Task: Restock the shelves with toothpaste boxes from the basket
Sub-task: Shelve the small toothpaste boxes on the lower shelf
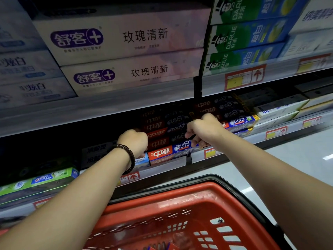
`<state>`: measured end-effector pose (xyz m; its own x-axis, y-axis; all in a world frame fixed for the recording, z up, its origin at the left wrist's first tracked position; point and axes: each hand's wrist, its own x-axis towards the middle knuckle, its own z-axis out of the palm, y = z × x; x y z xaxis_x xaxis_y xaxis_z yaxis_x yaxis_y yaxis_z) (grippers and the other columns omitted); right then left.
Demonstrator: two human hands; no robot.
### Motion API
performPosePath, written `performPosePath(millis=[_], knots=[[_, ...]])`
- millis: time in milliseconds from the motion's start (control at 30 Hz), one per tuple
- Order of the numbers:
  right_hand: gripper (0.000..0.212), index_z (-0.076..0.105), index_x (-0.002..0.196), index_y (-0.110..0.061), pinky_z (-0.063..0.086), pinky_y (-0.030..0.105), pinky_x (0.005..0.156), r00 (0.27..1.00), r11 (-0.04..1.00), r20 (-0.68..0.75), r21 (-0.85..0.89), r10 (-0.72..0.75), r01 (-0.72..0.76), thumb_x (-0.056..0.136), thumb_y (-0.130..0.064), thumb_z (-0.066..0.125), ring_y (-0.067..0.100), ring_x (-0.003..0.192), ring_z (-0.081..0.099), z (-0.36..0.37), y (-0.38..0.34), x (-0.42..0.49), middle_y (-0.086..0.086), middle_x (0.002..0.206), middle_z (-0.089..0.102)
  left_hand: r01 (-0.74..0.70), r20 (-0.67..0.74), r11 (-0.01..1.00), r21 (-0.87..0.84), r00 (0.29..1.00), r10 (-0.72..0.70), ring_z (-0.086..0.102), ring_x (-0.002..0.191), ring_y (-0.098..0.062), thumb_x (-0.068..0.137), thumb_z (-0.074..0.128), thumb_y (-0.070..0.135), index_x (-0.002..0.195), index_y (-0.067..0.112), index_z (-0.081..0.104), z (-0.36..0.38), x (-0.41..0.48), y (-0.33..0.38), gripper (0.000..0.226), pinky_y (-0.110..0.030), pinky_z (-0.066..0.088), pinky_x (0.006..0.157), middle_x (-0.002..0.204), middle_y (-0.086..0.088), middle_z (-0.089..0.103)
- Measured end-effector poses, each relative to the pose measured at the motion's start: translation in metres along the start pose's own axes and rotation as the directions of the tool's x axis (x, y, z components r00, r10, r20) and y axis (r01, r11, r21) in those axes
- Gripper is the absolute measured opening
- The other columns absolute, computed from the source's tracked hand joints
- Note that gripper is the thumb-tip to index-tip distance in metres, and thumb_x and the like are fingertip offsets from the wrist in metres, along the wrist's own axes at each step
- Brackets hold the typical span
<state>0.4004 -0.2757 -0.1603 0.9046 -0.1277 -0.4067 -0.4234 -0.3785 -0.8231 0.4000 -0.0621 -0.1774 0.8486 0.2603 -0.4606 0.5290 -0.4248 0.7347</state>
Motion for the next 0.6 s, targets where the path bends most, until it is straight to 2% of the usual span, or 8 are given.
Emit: performPosePath(millis=[100, 300, 367, 433, 500, 600], knots=[[0.010, 0.059, 0.100, 0.005, 0.040, 0.029, 0.043, 1.000, 1.000, 0.004, 0.019, 0.006, -0.006, 0.094, -0.004, 0.057, 0.025, 0.046, 0.061, -0.001, 0.000, -0.001, 0.018, 0.091, 0.077, -0.004, -0.014, 1.000, 0.016, 1.000, 0.005, 0.073, 0.089, -0.027, 0.102, 0.046, 0.009, 0.100, 0.010, 0.057, 0.000, 0.001, -0.001, 0.011, -0.046, 0.065, 0.084, 0.097, -0.008, 0.065], [0.010, 0.053, 0.104, 0.000, 0.039, 0.028, 0.042, 0.999, 0.996, 0.022, 0.080, 0.030, -0.032, 0.096, -0.005, 0.057, 0.025, 0.046, 0.062, -0.002, -0.002, 0.000, 0.018, 0.093, 0.077, -0.011, -0.029, 1.000, 0.022, 1.000, 0.011, 0.073, 0.091, -0.028, 0.102, 0.045, 0.008, 0.085, 0.015, 0.052, 0.001, 0.000, -0.001, 0.020, -0.047, 0.065, 0.083, 0.098, -0.009, 0.065], [0.014, 0.052, 0.109, -0.001, 0.040, 0.028, 0.043, 0.999, 0.996, 0.027, 0.083, 0.034, -0.036, 0.096, -0.005, 0.057, 0.025, 0.047, 0.064, -0.002, -0.002, 0.001, 0.017, 0.095, 0.078, -0.009, -0.026, 1.000, 0.017, 1.000, 0.009, 0.073, 0.090, -0.028, 0.102, 0.046, 0.009, 0.090, 0.012, 0.057, 0.001, 0.001, -0.002, 0.016, -0.047, 0.065, 0.083, 0.104, -0.012, 0.067], [0.018, 0.050, 0.115, -0.002, 0.043, 0.031, 0.045, 0.999, 0.996, 0.031, 0.079, 0.032, -0.034, 0.097, -0.004, 0.055, 0.025, 0.050, 0.066, -0.003, -0.003, 0.000, 0.018, 0.098, 0.078, -0.003, -0.023, 1.000, 0.000, 1.000, 0.003, 0.072, 0.089, -0.027, 0.102, 0.047, 0.010, 0.112, 0.005, 0.061, 0.001, 0.001, -0.001, 0.018, -0.046, 0.065, 0.082, 0.114, -0.014, 0.067], [0.022, 0.047, 0.119, -0.003, 0.044, 0.033, 0.048, 0.999, 0.997, 0.027, 0.067, 0.029, -0.030, 0.099, -0.003, 0.054, 0.026, 0.053, 0.068, -0.004, -0.005, -0.002, 0.019, 0.101, 0.077, 0.015, -0.020, 0.999, -0.029, 1.000, -0.015, 0.071, 0.090, -0.026, 0.103, 0.048, 0.011, 0.131, 0.004, 0.057, 0.000, 0.001, -0.001, 0.030, -0.045, 0.065, 0.083, 0.122, -0.015, 0.066], [0.028, 0.042, 0.126, -0.001, 0.046, 0.036, 0.052, 1.000, 0.999, 0.021, 0.039, 0.016, -0.017, 0.100, -0.001, 0.053, 0.028, 0.059, 0.068, -0.008, -0.010, -0.009, 0.020, 0.105, 0.075, 0.061, 0.006, 0.989, -0.134, 0.998, -0.061, 0.068, 0.092, -0.024, 0.105, 0.048, 0.008, 0.134, 0.004, 0.054, -0.003, -0.003, 0.001, 0.030, -0.043, 0.064, 0.077, 0.120, -0.015, 0.065]])
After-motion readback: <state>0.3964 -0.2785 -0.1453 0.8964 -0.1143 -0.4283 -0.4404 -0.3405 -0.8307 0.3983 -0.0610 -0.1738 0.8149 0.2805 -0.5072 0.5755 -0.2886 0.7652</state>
